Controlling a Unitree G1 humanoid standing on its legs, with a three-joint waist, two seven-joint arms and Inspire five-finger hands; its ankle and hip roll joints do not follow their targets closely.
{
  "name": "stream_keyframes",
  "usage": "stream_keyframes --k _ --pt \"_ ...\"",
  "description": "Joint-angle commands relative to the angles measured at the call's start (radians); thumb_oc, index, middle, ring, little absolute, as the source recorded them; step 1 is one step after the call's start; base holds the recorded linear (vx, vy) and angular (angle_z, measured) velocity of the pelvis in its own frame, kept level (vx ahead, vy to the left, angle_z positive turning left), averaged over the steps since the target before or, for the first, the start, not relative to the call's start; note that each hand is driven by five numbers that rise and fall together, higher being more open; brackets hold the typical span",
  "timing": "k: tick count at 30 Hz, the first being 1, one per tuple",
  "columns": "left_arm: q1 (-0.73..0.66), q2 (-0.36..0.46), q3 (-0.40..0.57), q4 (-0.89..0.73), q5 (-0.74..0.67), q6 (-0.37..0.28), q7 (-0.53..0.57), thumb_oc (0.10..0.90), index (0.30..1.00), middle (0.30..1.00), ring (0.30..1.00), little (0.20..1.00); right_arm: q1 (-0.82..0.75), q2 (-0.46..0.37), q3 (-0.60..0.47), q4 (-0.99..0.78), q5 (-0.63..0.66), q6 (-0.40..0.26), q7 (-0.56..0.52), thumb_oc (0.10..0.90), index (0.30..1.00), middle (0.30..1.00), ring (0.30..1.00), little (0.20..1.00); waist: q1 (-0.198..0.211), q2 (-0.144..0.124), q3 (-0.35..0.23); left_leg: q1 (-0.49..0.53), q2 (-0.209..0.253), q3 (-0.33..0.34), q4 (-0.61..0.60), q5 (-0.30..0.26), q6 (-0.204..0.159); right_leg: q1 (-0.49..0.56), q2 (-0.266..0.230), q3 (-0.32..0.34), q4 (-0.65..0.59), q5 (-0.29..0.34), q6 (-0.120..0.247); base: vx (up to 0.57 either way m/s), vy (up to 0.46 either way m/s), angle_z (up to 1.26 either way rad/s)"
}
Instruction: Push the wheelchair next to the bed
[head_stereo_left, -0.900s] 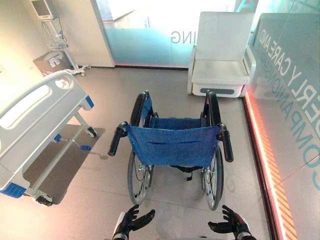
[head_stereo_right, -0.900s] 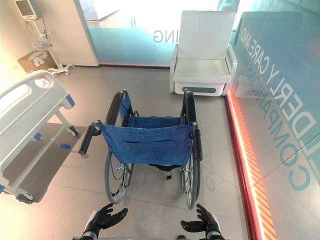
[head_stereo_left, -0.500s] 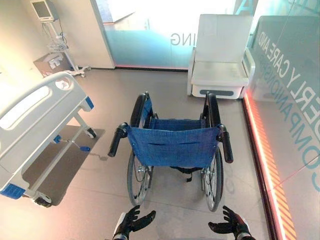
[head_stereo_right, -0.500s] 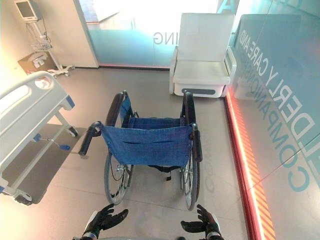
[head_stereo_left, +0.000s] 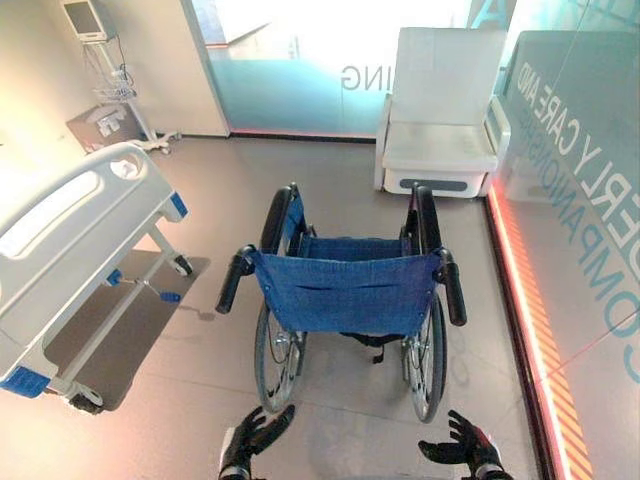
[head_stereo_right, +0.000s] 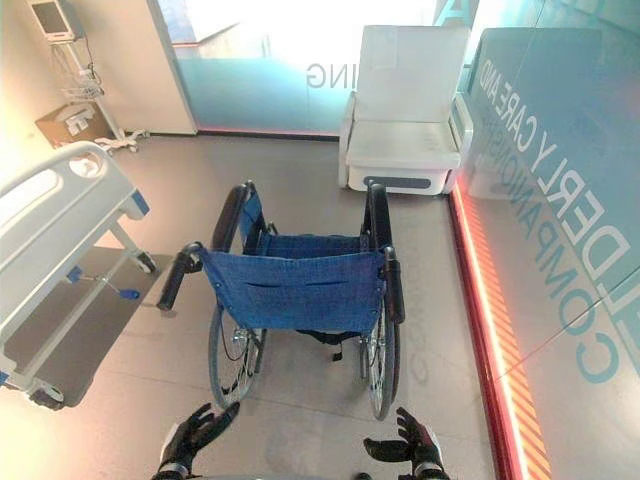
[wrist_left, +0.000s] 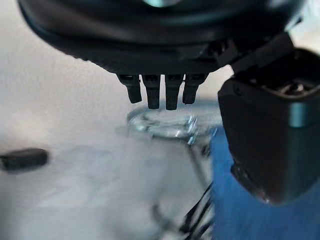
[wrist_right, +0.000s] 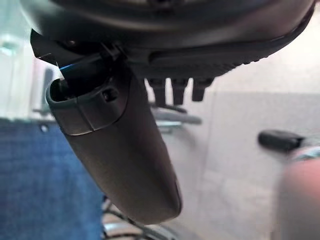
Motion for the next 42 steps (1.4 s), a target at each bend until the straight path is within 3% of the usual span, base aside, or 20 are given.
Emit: stream_keyframes --k 1,9,15,18,22,26,28,31,42 --pt "-0.116 0.089 0.038 -0.116 -0.045 -0.089 0.067 0.8 0.9 0.9 0.9 0.9 -0.129 -0.064 -0.078 -0.098 0.094 -0.055 -0.063 0.8 0.9 0.9 0.9 0.9 0.018 -0.039 0.019 -0.008 -0.056 -0.015 0.015 -0.093 0.031 -0.005 -0.012 -0.004 0.074 -0.085 0.007 0.01 -0.032 0.03" --pt "-0.197 0.251 0.151 -0.332 -0.059 -0.127 0.228 0.8 0.9 0.9 0.9 0.9 -0.224 -0.258 -0.221 -0.292 0.234 -0.037 -0.086 0.8 0.9 0.9 0.9 0.9 0.005 -0.042 0.017 0.001 -0.054 -0.005 0.009 -0.096 0.034 -0.006 -0.009 0.012 0.071 -0.083 0.006 0.0 0.0 0.0" --pt "-0.259 0.317 0.172 -0.43 -0.041 -0.175 0.327 0.8 0.9 0.9 0.9 0.9 -0.293 -0.315 -0.239 -0.455 0.289 -0.052 -0.151 0.8 0.9 0.9 0.9 0.9 -0.001 -0.039 0.019 -0.004 -0.053 -0.008 0.007 -0.095 0.033 -0.012 -0.013 0.02 0.071 -0.082 0.007 0.0 0.0 0.0" --pt "-0.301 0.342 0.174 -0.478 -0.029 -0.192 0.378 0.8 0.9 0.9 0.9 0.9 -0.329 -0.326 -0.229 -0.548 0.275 -0.065 -0.176 0.8 0.9 0.9 0.9 0.9 -0.006 -0.039 0.02 -0.009 -0.053 -0.01 0.007 -0.095 0.031 -0.016 -0.015 0.022 0.07 -0.082 0.009 0.0 0.0 0.0" --pt "-0.351 0.365 0.176 -0.597 -0.022 -0.212 0.361 0.8 0.9 0.9 0.9 0.9 -0.383 -0.347 -0.214 -0.706 0.16 -0.061 -0.265 0.8 0.9 0.9 0.9 0.9 -0.007 -0.041 0.02 -0.016 -0.053 -0.017 0.009 -0.092 0.031 -0.018 -0.015 0.027 0.065 -0.08 0.009 0.0 0.0 0.0" --pt "-0.362 0.373 0.163 -0.707 0.001 -0.194 0.267 0.8 0.9 0.9 0.9 0.9 -0.396 -0.345 -0.208 -0.82 0.089 -0.04 -0.271 0.8 0.9 0.9 0.9 0.9 -0.004 -0.042 0.021 -0.02 -0.053 -0.022 0.009 -0.091 0.031 -0.018 -0.016 0.026 0.063 -0.079 0.012 0.0 0.0 0.0" --pt "-0.349 0.381 0.146 -0.787 0.027 -0.139 0.132 0.8 0.9 0.9 0.9 0.9 -0.376 -0.338 -0.214 -0.895 0.116 0.002 -0.215 0.8 0.9 0.9 0.9 0.9 -0.001 -0.043 0.021 -0.024 -0.053 -0.024 0.008 -0.09 0.032 -0.019 -0.016 0.025 0.062 -0.077 0.015 0.0 0.0 0.0" --pt "-0.304 0.425 0.138 -0.863 0.088 -0.09 0.012 0.8 0.9 0.9 0.9 0.9 -0.324 -0.332 -0.224 -0.979 0.08 0.042 -0.142 0.8 0.9 0.9 0.9 0.9 0.0 -0.044 0.018 -0.027 -0.055 -0.026 0.004 -0.087 0.034 -0.023 -0.015 0.027 0.057 -0.07 0.018 0.0 -0.009 0.06" --pt "-0.205 0.515 0.208 -0.891 0.198 -0.03 -0.118 0.8 0.9 0.9 0.9 0.9 -0.232 -0.331 -0.229 -1.079 0.061 0.111 0.046 0.8 0.9 0.9 0.9 0.9 0.003 -0.042 0.016 -0.038 -0.054 -0.021 0.004 -0.077 0.036 -0.032 -0.014 0.028 0.048 -0.058 0.028 0.0 0.0 0.0"
